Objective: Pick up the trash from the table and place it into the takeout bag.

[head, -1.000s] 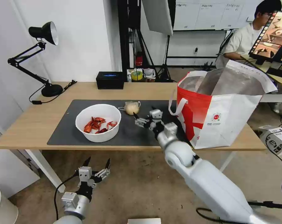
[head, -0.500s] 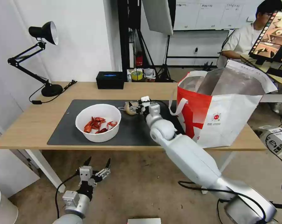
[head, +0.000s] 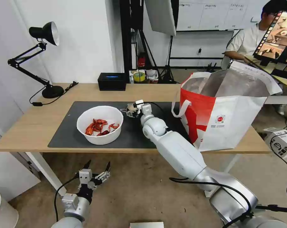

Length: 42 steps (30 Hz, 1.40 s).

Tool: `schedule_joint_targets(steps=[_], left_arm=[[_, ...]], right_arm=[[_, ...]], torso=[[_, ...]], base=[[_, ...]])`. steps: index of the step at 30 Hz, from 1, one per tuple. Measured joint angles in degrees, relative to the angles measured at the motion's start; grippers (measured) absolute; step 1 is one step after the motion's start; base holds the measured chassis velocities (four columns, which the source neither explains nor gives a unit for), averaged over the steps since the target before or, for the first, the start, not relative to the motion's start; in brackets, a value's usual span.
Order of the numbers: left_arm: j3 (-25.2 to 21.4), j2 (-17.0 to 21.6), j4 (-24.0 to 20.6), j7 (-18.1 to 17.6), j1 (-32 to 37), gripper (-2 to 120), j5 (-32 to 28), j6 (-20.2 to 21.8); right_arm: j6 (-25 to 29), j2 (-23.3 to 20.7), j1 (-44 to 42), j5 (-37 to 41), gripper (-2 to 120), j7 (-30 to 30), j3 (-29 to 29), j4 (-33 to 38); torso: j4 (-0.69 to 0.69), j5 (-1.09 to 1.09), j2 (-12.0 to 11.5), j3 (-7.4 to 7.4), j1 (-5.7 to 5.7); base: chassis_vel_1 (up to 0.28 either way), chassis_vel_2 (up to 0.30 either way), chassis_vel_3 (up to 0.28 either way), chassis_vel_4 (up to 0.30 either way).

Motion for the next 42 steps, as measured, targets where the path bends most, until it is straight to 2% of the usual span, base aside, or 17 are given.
schedule_joint_targets(steps=[15,42], left_arm=[[0.5,-0.2,0.3,0.2,-0.5,100,0.0,-0.2],[0.0,-0.5,0.2,0.3,0.3,100,0.1,-1.4]], right_arm=[[-0.6,2.5,1.7,-1.6,100,-1.8,0.2,-4.9],[-1.0,4.2,1.3,-3.4,100,-1.7,0.5,-7.9]], torso=[[0.00,0.00,0.0,0.00,0.00],[0.00,0.00,0.0,0.00,0.00]], base=[[0.000,0.000,0.000,0.000],[0.000,0.000,0.000,0.000]])
